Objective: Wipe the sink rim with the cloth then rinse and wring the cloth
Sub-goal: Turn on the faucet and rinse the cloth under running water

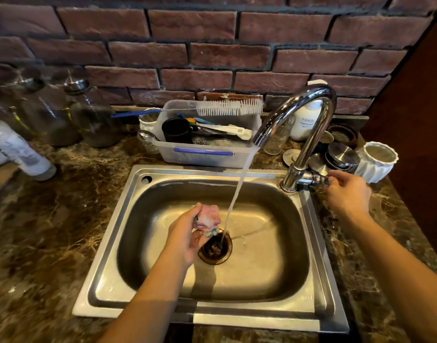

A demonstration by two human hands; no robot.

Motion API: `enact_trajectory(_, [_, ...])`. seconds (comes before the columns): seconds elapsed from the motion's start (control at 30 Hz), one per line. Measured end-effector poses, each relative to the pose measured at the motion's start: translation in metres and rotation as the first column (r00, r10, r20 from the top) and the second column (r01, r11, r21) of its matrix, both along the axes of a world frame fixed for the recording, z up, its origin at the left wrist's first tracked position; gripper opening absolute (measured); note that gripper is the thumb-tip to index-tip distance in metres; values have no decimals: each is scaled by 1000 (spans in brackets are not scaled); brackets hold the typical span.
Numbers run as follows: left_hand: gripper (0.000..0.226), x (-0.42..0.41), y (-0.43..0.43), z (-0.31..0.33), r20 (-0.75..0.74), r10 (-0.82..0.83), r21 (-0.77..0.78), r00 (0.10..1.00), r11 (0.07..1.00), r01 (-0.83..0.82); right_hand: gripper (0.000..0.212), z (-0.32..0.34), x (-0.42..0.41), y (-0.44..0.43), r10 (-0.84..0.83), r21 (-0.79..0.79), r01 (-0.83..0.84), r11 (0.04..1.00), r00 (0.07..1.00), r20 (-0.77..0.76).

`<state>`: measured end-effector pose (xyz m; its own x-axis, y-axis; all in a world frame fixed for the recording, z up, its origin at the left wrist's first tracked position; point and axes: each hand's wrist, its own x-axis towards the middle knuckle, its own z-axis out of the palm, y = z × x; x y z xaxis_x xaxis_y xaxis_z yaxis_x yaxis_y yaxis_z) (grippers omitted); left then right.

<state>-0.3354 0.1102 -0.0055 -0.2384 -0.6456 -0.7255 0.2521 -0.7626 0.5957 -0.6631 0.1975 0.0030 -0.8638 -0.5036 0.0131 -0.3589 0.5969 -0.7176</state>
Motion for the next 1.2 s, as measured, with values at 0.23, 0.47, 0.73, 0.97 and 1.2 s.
enact_trajectory(0.23, [35,-16,3,-6,-4,-20,21,1000,1000,20,31,14,98,14,227,-163,-300,940,906,-356])
enact_trajectory(0.47, [32,-22,-1,-12,43,-20,-2,999,1000,20,40,-20,173,-13,753,107,-757,644,603,-264])
enact_trajectory(0.73, [27,-35,-7,-14,29,-63,-30,998,998,64,32,-36,164,-27,622,-16,-622,783,783,15])
enact_trajectory(0.97, [31,-65,-14,-17,94,-118,-89,989,988,126,25,-38,159,-30,454,-191,-420,887,868,200])
enact_trajectory(1.2, [27,-80,-17,-29,178,-167,-134,970,972,192,24,-42,150,-28,470,-215,-424,880,845,256])
